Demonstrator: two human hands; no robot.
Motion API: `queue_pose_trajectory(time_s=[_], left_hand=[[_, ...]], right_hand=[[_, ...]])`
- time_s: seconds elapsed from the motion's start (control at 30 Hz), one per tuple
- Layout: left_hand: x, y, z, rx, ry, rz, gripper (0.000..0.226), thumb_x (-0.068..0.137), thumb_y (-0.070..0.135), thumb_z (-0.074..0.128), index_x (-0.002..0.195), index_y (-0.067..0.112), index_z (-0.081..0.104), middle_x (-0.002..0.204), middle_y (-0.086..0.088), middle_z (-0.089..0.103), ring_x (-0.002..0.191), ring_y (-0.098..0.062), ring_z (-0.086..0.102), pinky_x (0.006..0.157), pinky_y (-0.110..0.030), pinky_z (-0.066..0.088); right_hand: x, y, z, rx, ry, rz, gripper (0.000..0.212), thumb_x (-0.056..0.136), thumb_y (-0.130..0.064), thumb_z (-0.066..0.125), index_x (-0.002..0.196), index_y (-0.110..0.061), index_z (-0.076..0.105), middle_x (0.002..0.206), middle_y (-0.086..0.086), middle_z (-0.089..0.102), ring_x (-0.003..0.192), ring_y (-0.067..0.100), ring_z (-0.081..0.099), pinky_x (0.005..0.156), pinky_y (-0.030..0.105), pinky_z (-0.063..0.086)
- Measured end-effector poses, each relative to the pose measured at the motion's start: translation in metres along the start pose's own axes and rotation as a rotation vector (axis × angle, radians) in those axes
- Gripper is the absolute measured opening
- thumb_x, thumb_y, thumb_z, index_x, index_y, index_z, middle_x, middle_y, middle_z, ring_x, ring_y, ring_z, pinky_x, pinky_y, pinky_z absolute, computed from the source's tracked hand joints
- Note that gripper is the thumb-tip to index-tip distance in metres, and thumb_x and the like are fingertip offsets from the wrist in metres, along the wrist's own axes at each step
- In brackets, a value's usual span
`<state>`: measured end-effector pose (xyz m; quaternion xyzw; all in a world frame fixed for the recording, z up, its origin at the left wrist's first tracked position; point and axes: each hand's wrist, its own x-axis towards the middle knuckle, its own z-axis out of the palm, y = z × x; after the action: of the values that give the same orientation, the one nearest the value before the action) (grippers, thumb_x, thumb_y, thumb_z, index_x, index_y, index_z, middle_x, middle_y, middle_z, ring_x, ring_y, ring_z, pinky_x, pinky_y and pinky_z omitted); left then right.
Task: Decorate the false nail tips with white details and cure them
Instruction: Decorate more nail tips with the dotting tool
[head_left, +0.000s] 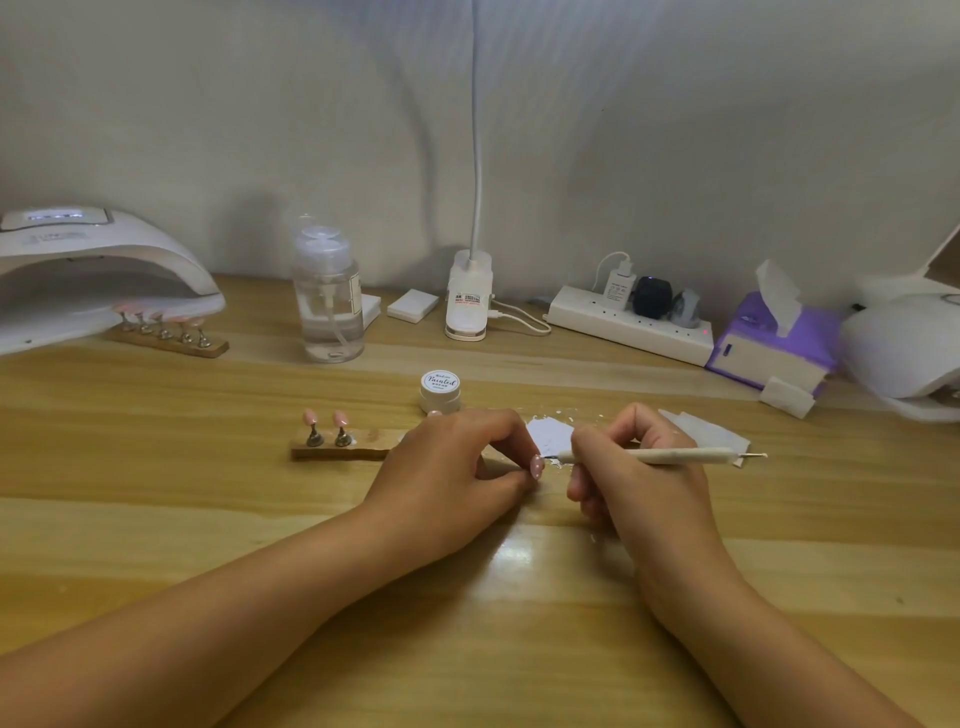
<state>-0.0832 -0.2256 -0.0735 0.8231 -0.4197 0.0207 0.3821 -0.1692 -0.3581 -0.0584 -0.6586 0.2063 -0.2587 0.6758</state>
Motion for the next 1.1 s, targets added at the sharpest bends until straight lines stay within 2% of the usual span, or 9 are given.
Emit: queue_pose_trajectory(time_s=[0.1,0.37,0.53,0.77,0.93,1.1], left_hand=[[0.0000,0.0004,0.0006,-0.004,0.010,0.006,0.024,0.085,0.025,0.072,0.074,0.040,0.058,0.063,0.048,0.050,0.057,0.007,0.052,0.060,-0.023,0.029],[0.0004,-0.0015,0.0010,-0.014,0.007,0.003,0.014,0.084,0.026,0.072,0.078,0.036,0.064,0.071,0.046,0.053,0.060,0.007,0.054,0.067,-0.026,0.029],[0.0003,-0.0021,0.0005,-0.011,0.006,0.008,0.008,0.083,0.028,0.070,0.081,0.034,0.066,0.074,0.045,0.054,0.062,0.004,0.055,0.064,-0.021,0.029],[0.0001,0.0000,-0.0003,0.001,0.008,0.013,0.016,0.084,0.028,0.071,0.077,0.038,0.062,0.070,0.047,0.052,0.062,0.005,0.054,0.061,-0.020,0.027],[0.0000,0.0006,-0.0010,0.001,0.005,0.015,0.016,0.083,0.025,0.071,0.078,0.037,0.063,0.068,0.047,0.052,0.060,0.006,0.054,0.060,-0.020,0.027],[-0.0003,0.0014,-0.0005,0.001,0.009,0.016,0.030,0.085,0.022,0.073,0.072,0.043,0.056,0.067,0.047,0.052,0.057,0.005,0.053,0.060,-0.020,0.028]], right_hand=[[0.0001,0.0004,-0.0001,-0.005,0.003,-0.005,0.027,0.079,-0.004,0.063,0.064,-0.013,0.043,0.045,0.010,0.056,0.035,0.011,0.042,0.037,0.016,0.034],[0.0005,0.0025,-0.0004,-0.020,-0.030,-0.009,0.024,0.079,-0.006,0.064,0.065,-0.013,0.046,0.048,0.011,0.060,0.037,0.010,0.047,0.038,0.016,0.038],[0.0014,0.0035,-0.0006,-0.028,-0.038,-0.013,0.023,0.081,-0.005,0.064,0.067,-0.012,0.047,0.048,0.011,0.061,0.038,0.010,0.049,0.039,0.017,0.039],[-0.0001,0.0009,-0.0002,0.005,-0.024,-0.003,0.024,0.081,-0.005,0.063,0.066,-0.013,0.046,0.047,0.010,0.060,0.037,0.010,0.046,0.038,0.016,0.037],[-0.0008,0.0004,0.0006,-0.010,-0.037,-0.003,0.024,0.082,-0.003,0.064,0.067,-0.011,0.047,0.048,0.013,0.058,0.038,0.010,0.051,0.039,0.016,0.040],[-0.0010,-0.0001,0.0003,0.001,-0.019,-0.011,0.024,0.082,-0.004,0.062,0.066,-0.013,0.046,0.048,0.011,0.059,0.036,0.009,0.046,0.038,0.015,0.036]])
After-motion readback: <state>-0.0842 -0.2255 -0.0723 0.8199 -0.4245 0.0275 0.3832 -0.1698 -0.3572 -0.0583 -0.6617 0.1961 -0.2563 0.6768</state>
